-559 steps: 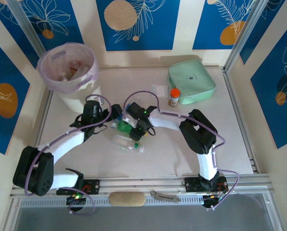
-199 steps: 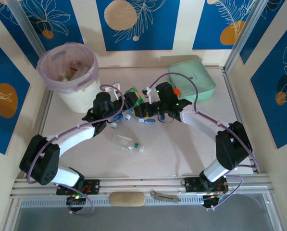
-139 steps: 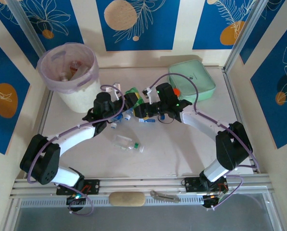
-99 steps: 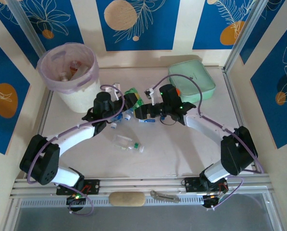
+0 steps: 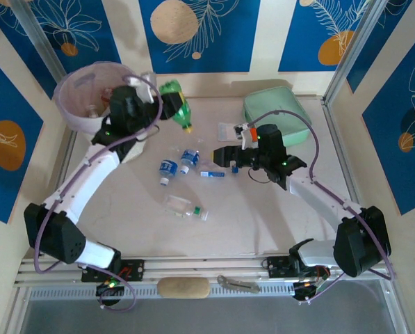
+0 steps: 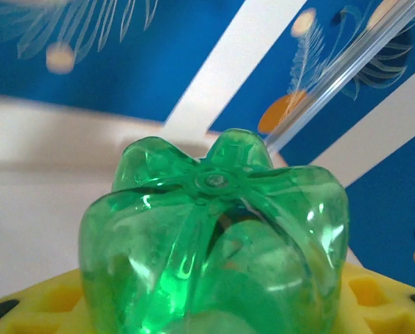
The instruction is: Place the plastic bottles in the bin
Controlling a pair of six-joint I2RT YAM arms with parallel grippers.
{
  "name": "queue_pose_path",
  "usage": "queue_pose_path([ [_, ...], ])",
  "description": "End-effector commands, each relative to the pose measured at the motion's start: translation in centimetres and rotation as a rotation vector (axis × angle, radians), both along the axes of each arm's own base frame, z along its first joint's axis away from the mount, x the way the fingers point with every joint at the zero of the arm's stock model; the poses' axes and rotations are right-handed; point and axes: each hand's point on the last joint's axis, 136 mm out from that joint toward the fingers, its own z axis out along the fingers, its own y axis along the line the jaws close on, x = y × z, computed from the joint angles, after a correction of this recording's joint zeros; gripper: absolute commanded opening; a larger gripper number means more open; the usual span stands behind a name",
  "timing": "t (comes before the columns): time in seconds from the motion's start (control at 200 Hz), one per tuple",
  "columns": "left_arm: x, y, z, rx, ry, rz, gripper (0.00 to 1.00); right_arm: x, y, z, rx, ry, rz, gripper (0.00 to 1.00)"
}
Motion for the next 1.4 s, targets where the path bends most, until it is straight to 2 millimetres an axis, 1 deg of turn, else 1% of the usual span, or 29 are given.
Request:
queue_pose_path([
  [0.0,0.8,1.9,1.0,0.158,-0.033,-0.002,0.46,0.2,-0.7,0.5,0.011,-0.015,-0.046,0.90],
  [0.09,2.1,4.0,3.3,0.184,-0.077,0.046,0.46,0.2,-1.0,0.5,0.009,-0.022,-0.064,0.94],
  [0.11,2.5,4.5,3.4,0.190,-0.075,0.057,0.46,0.2,-1.0,0.5,0.008,-0.025,-0.067,0.95],
  [0.17,3.4,6.3,4.8,0.209,-0.090,0.094,0.46,0.2,-1.3,0.6,0.006,-0.033,-0.076,1.00],
  [0.225,4.1,8.0,5.9,0.233,-0.105,0.137,0.46,0.2,-1.5,0.6,-0.001,-0.037,-0.085,0.99],
  [0.325,5.2,12.0,7.3,0.300,-0.135,0.249,0.46,0.2,-2.0,0.3,-0.016,-0.033,-0.112,0.99],
  [0.405,5.8,15.1,7.9,0.359,-0.151,0.347,0.46,0.2,-2.3,0.3,-0.023,-0.034,-0.126,0.99],
  [0.51,6.5,18.8,8.0,0.460,-0.165,0.475,0.46,0.3,-2.3,0.4,-0.023,-0.034,-0.124,0.99],
  [0.575,6.7,20.7,7.9,0.543,-0.171,0.546,0.46,0.3,-2.3,0.3,-0.023,-0.031,-0.120,0.99],
  [0.63,6.9,21.8,7.8,0.600,-0.169,0.584,0.46,0.4,-2.2,0.4,-0.020,-0.031,-0.118,0.99],
  [0.67,6.9,22.4,7.7,0.641,-0.170,0.603,0.46,0.4,-2.1,0.3,-0.019,-0.027,-0.120,0.99],
  [0.74,7.1,23.3,7.0,0.717,-0.155,0.627,0.46,0.5,-2.1,0.2,-0.017,-0.022,-0.120,0.99],
  [0.835,7.5,24.1,5.6,0.802,-0.128,0.643,0.47,0.6,-1.9,0.1,-0.015,-0.012,-0.118,0.99],
  [0.945,8.1,24.6,3.3,0.870,-0.095,0.638,0.47,0.5,-1.9,0.0,-0.018,-0.007,-0.120,0.99],
  [1.211,9.6,25.1,-1.7,0.956,-0.013,0.602,0.48,0.2,-2.4,0.2,-0.028,-0.017,-0.147,0.99],
  [1.331,10.1,24.9,-3.2,0.954,0.018,0.578,0.51,0.1,-2.8,0.5,-0.031,-0.038,-0.166,0.99],
  [1.396,10.2,24.8,-3.5,0.945,0.025,0.570,0.56,0.0,-3.0,0.5,-0.035,-0.042,-0.169,0.99],
])
